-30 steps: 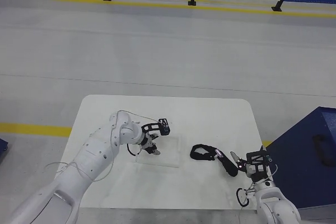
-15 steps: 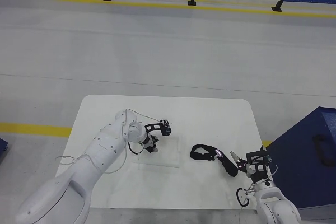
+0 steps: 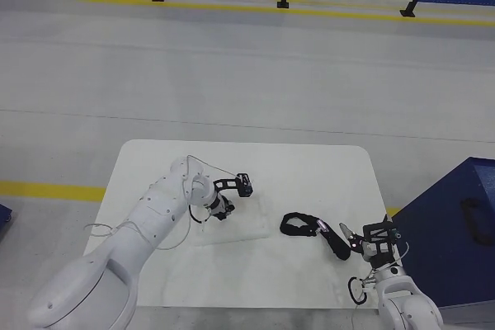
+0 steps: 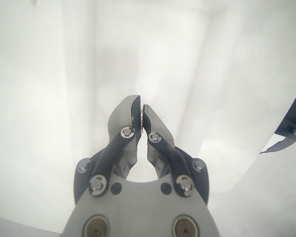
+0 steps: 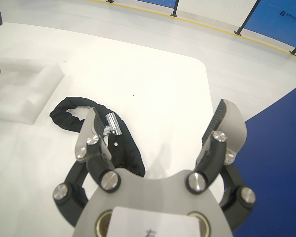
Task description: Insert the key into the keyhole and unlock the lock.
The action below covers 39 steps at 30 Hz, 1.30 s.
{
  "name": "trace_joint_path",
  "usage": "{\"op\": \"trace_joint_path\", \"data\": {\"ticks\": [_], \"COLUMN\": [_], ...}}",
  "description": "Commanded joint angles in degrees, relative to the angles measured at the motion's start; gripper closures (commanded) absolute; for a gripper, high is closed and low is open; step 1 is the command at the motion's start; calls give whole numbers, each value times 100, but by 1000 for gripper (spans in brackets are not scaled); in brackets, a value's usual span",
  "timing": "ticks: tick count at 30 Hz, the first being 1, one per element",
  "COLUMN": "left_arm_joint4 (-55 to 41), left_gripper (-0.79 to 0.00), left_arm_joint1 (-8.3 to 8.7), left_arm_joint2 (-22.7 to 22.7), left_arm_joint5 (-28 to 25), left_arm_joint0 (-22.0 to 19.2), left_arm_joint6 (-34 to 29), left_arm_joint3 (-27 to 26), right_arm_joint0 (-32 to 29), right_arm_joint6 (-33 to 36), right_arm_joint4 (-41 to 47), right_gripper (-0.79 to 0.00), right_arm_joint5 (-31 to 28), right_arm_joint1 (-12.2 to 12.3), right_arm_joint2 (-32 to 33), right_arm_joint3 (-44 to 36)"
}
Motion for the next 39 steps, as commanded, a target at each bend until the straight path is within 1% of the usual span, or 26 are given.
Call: {"op": "trace_joint_path", "data": {"ticks": [1,4,8,10,13,16,19,22,24,25,36,37,39], "left_arm_joint4": [-43,-137,-91,-48,183,400,447,568,688,611,611,611,611], "left_gripper": [0,0,0,0,0,0,0,0,0,0,0,0,0], "left_arm_joint1": [45,144,335,475,773,1138,1537,1905,2096,2165,2165,2165,2165], "left_arm_joint2": [-59,-186,-391,-549,-889,-1401,-2118,-2853,-3293,-3510,-3510,-3510,-3510], "left_arm_joint5": [-159,-401,-383,-450,-538,-538,-538,-538,-538,-538,-538,-538,-538], "left_arm_joint0": [-13,-25,37,128,400,903,1630,2492,3034,3282,3282,3282,3282], "left_arm_joint6": [81,182,404,644,1187,1658,2097,2227,2180,2269,2269,2269,2269], "left_arm_joint3": [-23,-65,-310,-570,-1172,-1904,-2899,-4001,-4628,-4864,-4864,-4864,-4864], "right_arm_joint0": [0,0,0,0,0,0,0,0,0,0,0,-8,-29], "right_arm_joint6": [0,0,0,0,0,0,0,0,0,0,0,28,304], "right_arm_joint4": [0,0,0,0,0,0,0,0,0,0,0,-26,28], "right_gripper": [-785,-785,-785,-785,-785,-785,-785,-785,-785,-785,-785,-785,-785], "right_arm_joint5": [0,0,0,0,0,0,0,0,0,0,0,-45,-224], "right_arm_joint1": [0,0,0,0,0,0,0,0,0,0,0,3,16], "right_arm_joint2": [0,0,0,0,0,0,0,0,0,0,0,7,91], "right_arm_joint3": [0,0,0,0,0,0,0,0,0,0,0,-2,-113]}}
